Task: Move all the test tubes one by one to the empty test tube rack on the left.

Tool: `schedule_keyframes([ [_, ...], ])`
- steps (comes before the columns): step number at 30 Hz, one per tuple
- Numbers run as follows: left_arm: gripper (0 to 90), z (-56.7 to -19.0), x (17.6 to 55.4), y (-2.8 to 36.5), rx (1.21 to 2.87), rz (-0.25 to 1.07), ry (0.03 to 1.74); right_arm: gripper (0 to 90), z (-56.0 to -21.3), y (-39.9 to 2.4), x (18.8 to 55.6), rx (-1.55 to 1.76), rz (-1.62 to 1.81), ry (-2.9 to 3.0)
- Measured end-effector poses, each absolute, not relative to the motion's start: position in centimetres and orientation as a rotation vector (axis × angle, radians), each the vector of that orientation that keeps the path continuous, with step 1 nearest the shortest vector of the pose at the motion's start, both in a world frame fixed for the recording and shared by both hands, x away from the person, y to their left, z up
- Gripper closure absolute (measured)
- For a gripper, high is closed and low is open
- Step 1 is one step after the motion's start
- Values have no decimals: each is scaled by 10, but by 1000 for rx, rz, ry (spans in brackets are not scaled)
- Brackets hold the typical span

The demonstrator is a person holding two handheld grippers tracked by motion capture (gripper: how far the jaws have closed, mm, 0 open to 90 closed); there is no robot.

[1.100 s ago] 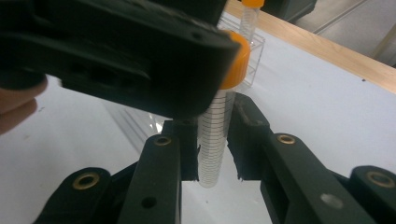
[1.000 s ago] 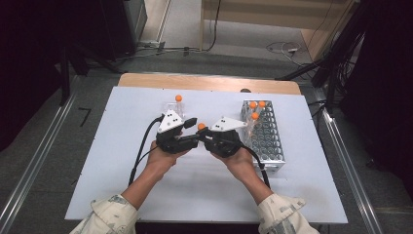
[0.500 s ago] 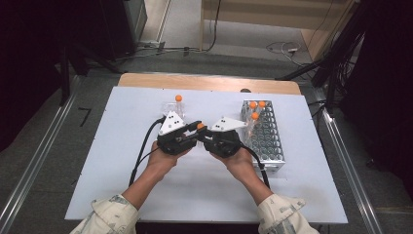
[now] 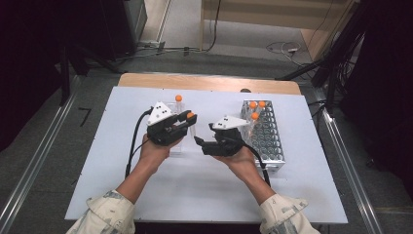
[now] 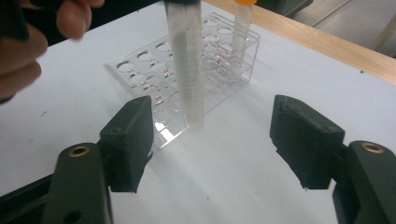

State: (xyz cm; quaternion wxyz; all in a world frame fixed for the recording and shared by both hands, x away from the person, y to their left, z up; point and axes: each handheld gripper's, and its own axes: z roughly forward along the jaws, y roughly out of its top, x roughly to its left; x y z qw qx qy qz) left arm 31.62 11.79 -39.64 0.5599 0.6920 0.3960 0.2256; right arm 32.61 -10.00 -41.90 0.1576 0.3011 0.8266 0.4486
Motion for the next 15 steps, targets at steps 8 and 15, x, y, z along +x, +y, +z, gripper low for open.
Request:
schedule_keyframes([
  [8, 695, -390, 335, 137, 1599, 600, 1015, 266, -417, -103, 326, 868, 1290, 2350],
  [15, 695, -392, 350, 144, 1571, 647, 1076, 267, -416, -103, 325, 870, 1290, 2347],
])
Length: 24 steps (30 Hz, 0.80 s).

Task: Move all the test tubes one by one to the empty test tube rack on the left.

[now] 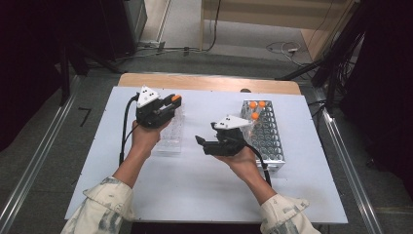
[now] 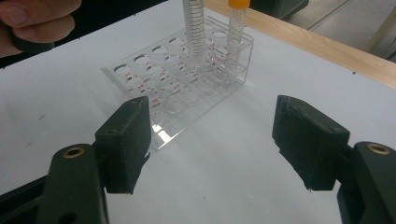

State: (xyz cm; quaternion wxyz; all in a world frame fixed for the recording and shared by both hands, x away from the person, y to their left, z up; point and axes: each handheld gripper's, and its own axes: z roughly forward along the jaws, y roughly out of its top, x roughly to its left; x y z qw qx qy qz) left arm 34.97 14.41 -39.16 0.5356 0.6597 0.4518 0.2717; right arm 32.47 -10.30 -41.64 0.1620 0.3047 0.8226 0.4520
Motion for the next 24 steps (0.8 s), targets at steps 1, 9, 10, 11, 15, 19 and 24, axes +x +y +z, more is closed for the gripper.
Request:
schedule_keyframes([
  [1, 695, -392, 351, 144, 1570, 648, 1081, 267, -416, -103, 325, 870, 1289, 2347],
  [9, 695, -394, 360, 142, 1575, 661, 1094, 269, -417, -104, 325, 876, 1286, 2348],
  [10, 695, -393, 360, 142, 1576, 662, 1095, 270, -417, -104, 325, 877, 1287, 2348],
  [11, 695, -393, 361, 142, 1574, 661, 1095, 270, -417, -104, 325, 878, 1287, 2347],
  [15, 695, -390, 363, 143, 1566, 675, 1095, 271, -418, -104, 325, 880, 1291, 2347],
  [19, 695, -387, 367, 143, 1564, 684, 1101, 272, -417, -104, 325, 876, 1291, 2348],
  [24, 695, -388, 371, 144, 1560, 689, 1113, 274, -417, -105, 324, 880, 1297, 2344],
])
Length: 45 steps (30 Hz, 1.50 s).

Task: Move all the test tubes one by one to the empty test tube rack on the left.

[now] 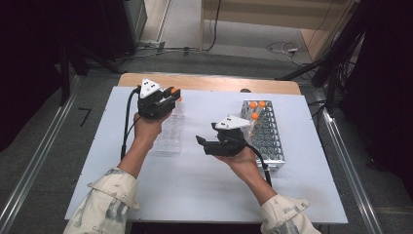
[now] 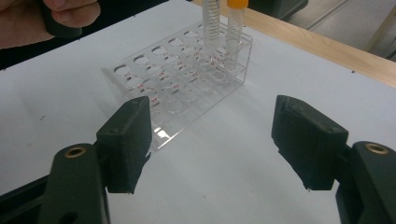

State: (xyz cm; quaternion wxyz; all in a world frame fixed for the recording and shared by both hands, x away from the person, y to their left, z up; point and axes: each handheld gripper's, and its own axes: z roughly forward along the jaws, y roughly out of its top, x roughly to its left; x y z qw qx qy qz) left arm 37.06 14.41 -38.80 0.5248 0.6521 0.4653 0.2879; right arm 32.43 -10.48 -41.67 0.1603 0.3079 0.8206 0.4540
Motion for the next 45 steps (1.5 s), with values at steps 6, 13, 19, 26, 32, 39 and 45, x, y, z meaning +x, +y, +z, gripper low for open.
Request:
schedule_keyframes([
  [6, 695, -391, 374, 144, 1548, 691, 1118, 276, -417, -105, 325, 876, 1296, 2345],
  [13, 695, -395, 380, 143, 1554, 702, 1135, 279, -416, -106, 324, 878, 1301, 2341],
  [19, 695, -401, 385, 141, 1574, 702, 1147, 279, -417, -106, 325, 879, 1298, 2344],
  [26, 693, -410, 390, 135, 1602, 701, 1175, 281, -417, -106, 324, 880, 1302, 2342],
  [32, 693, -417, 392, 131, 1629, 693, 1198, 284, -416, -107, 324, 884, 1305, 2339],
  [39, 693, -422, 391, 133, 1616, 691, 1213, 286, -416, -108, 324, 885, 1303, 2338],
  [45, 692, -426, 387, 132, 1620, 707, 1205, 286, -417, -106, 323, 881, 1300, 2342],
])
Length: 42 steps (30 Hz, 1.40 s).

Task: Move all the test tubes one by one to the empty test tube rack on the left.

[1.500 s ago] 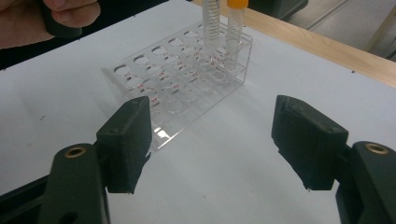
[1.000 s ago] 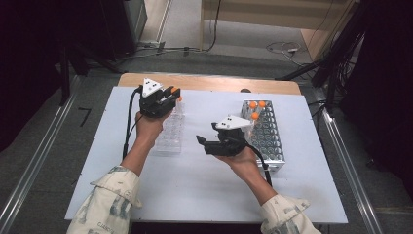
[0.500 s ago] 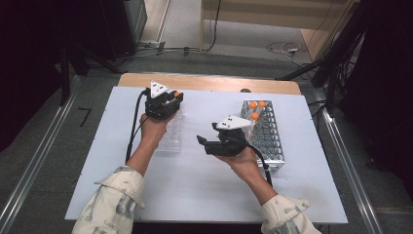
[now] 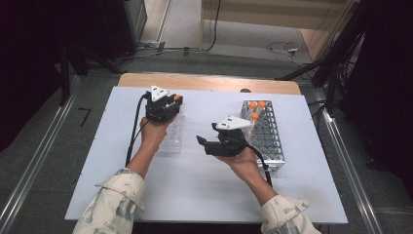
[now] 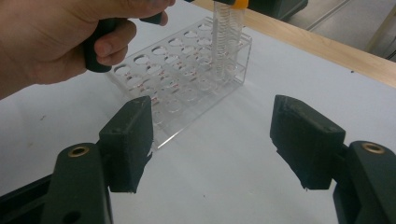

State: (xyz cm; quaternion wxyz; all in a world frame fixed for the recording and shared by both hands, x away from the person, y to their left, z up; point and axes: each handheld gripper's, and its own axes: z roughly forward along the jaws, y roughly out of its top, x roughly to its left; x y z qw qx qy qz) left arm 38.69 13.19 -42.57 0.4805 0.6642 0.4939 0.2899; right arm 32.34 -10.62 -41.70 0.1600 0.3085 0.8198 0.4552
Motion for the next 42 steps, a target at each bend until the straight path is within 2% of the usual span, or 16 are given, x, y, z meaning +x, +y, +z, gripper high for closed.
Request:
schedule_keyframes([
  [6, 680, -430, 387, 130, 1633, 709, 1210, 287, -417, -106, 323, 880, 1298, 2344],
  [10, 619, -430, 387, 130, 1633, 703, 1206, 287, -417, -107, 324, 884, 1300, 2343],
  [16, 576, -429, 386, 130, 1635, 692, 1201, 287, -417, -107, 324, 883, 1303, 2336],
  [18, 528, -428, 385, 130, 1633, 695, 1203, 287, -417, -108, 324, 887, 1305, 2331],
  [21, 407, -426, 382, 129, 1626, 702, 1207, 287, -415, -111, 325, 899, 1308, 2319],
  [30, 263, -420, 366, 130, 1580, 700, 1195, 290, -409, -126, 328, 944, 1315, 2262],
  [42, 202, -415, 346, 129, 1581, 669, 1148, 290, -404, -153, 335, 1006, 1298, 2176],
])
